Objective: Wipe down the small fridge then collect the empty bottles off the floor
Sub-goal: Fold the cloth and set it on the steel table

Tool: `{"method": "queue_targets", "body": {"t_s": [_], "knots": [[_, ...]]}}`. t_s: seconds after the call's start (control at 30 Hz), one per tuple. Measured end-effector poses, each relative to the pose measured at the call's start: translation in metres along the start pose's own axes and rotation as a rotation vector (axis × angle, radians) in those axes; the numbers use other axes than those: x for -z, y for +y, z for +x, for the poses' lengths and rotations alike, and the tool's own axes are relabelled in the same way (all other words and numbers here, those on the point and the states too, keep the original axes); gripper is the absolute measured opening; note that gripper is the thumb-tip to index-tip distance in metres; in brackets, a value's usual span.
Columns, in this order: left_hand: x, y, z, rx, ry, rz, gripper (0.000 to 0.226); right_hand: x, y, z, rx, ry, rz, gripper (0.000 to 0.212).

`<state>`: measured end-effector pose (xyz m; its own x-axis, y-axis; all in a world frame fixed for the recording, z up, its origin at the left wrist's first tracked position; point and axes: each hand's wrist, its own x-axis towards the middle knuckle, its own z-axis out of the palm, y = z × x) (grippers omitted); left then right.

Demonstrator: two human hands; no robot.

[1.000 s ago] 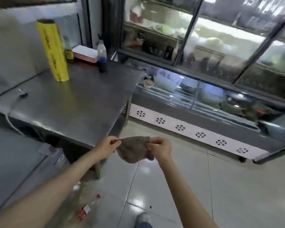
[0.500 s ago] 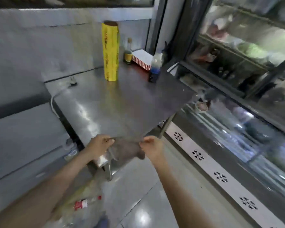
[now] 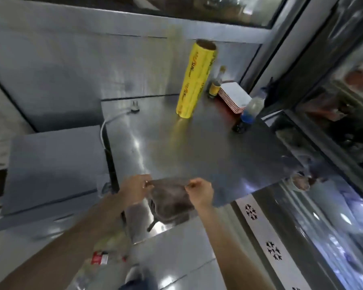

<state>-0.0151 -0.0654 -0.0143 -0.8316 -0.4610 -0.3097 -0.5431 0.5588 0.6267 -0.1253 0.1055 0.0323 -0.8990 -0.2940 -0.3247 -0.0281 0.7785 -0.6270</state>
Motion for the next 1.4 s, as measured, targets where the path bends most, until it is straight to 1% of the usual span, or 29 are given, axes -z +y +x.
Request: {"method": "queue_targets", "body": {"t_s": [0.07, 0.1, 0.17, 0.3, 0.4, 0.47, 0.5, 0.57, 0.7, 0.8, 0.9, 0.97, 1.07, 1.17, 1.27, 1.4], "knots": [[-0.001, 0.003, 0.003, 0.060, -0.052, 0.023, 0.031, -0.005, 0.000, 0.005, 0.007, 0.007, -0.074, 0.018], [-0.001, 0.004, 0.006, 0.080, -0.068, 0.032, 0.029, -0.008, 0.000, 0.009, 0.009, 0.002, -0.073, 0.018], [-0.001, 0.005, 0.009, 0.104, -0.062, 0.001, 0.031, -0.012, 0.002, 0.018, 0.043, -0.037, -0.070, 0.018], [-0.007, 0.005, 0.006, 0.132, 0.025, -0.080, 0.030, -0.011, 0.003, 0.028, 0.203, -0.140, -0.202, 0.028], [-0.013, 0.004, 0.004, 0.139, 0.064, -0.102, 0.041, -0.009, 0.007, 0.032, 0.330, -0.191, -0.233, 0.047], [-0.014, 0.007, 0.002, 0.173, 0.107, -0.094, 0.037, -0.008, 0.012, 0.034, 0.401, -0.212, -0.274, 0.051], [-0.017, 0.007, 0.000, 0.210, 0.145, -0.125, 0.033, -0.008, 0.015, 0.034, 0.430, -0.229, -0.299, 0.051], [-0.022, 0.009, -0.005, 0.270, 0.216, -0.207, 0.034, -0.008, 0.019, 0.032, 0.473, -0.268, -0.337, 0.050], [-0.027, 0.010, -0.026, 0.304, 0.282, -0.215, 0.030, -0.007, 0.023, 0.023, 0.572, -0.322, -0.372, 0.048], [-0.028, 0.000, -0.048, 0.350, 0.332, -0.213, 0.028, -0.009, 0.024, 0.014, 0.600, -0.377, -0.346, 0.048], [-0.029, -0.014, -0.074, 0.392, 0.377, -0.207, 0.030, -0.015, 0.026, -0.001, 0.635, -0.396, -0.359, 0.048], [-0.026, -0.020, -0.095, 0.436, 0.370, -0.172, 0.032, -0.019, 0.025, -0.014, 0.656, -0.418, -0.355, 0.046], [-0.023, -0.040, -0.124, 0.427, 0.370, -0.147, 0.033, -0.029, 0.022, -0.035, 0.695, -0.455, -0.341, 0.043], [-0.018, -0.064, -0.157, 0.476, 0.367, -0.178, 0.026, -0.043, 0.018, -0.061, 0.692, -0.464, -0.339, 0.042], [-0.013, -0.086, -0.185, 0.516, 0.401, -0.208, 0.023, -0.061, 0.015, -0.092, 0.700, -0.469, -0.338, 0.040], [-0.011, -0.119, -0.221, 0.547, 0.346, -0.206, 0.019, -0.096, 0.018, -0.143, 0.688, -0.464, -0.293, 0.034]]}}
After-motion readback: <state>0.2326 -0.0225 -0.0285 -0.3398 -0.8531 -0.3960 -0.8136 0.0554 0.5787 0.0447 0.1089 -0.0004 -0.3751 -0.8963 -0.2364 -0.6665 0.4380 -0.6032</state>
